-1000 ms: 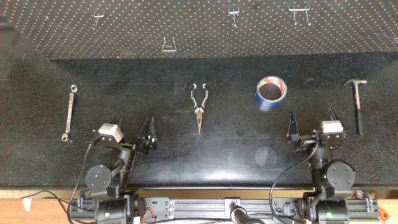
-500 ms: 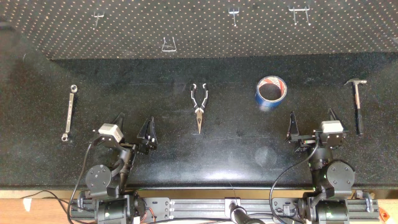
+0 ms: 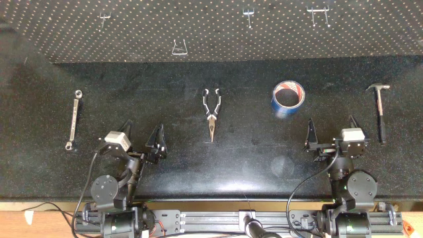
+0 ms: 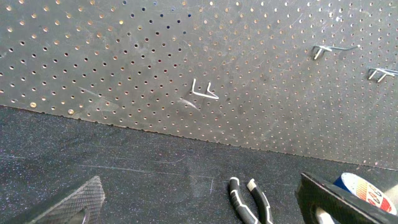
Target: Place Tools Onto Pegboard
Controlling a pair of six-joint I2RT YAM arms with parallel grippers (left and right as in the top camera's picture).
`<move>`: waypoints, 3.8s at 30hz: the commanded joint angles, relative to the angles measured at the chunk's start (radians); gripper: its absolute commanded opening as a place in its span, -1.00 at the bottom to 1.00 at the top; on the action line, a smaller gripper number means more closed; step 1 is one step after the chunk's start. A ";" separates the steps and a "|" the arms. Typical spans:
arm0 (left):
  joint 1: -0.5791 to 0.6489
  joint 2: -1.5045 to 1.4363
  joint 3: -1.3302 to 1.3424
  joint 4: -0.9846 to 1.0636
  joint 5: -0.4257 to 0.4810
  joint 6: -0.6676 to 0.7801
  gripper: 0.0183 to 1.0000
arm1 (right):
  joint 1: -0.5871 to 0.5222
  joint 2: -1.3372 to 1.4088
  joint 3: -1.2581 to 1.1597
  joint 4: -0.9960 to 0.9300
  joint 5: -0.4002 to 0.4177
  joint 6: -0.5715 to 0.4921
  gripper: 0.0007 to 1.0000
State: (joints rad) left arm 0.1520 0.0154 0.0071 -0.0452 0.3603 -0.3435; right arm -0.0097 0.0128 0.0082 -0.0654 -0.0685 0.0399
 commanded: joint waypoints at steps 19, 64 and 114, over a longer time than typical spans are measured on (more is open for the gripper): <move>0.005 -0.012 -0.002 -0.006 0.026 -0.014 0.99 | 0.006 -0.012 -0.004 -0.005 0.016 -0.011 0.99; 0.389 1.099 0.945 -0.770 -0.683 0.413 0.99 | 0.006 -0.012 -0.004 -0.005 0.016 -0.011 0.99; 0.520 2.062 1.519 -0.969 -0.313 0.954 0.99 | 0.006 -0.012 -0.004 -0.005 0.016 -0.011 0.99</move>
State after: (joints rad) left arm 0.6750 2.0518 1.5082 -1.0100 0.0784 0.6010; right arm -0.0097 0.0116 0.0082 -0.0677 -0.0612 0.0399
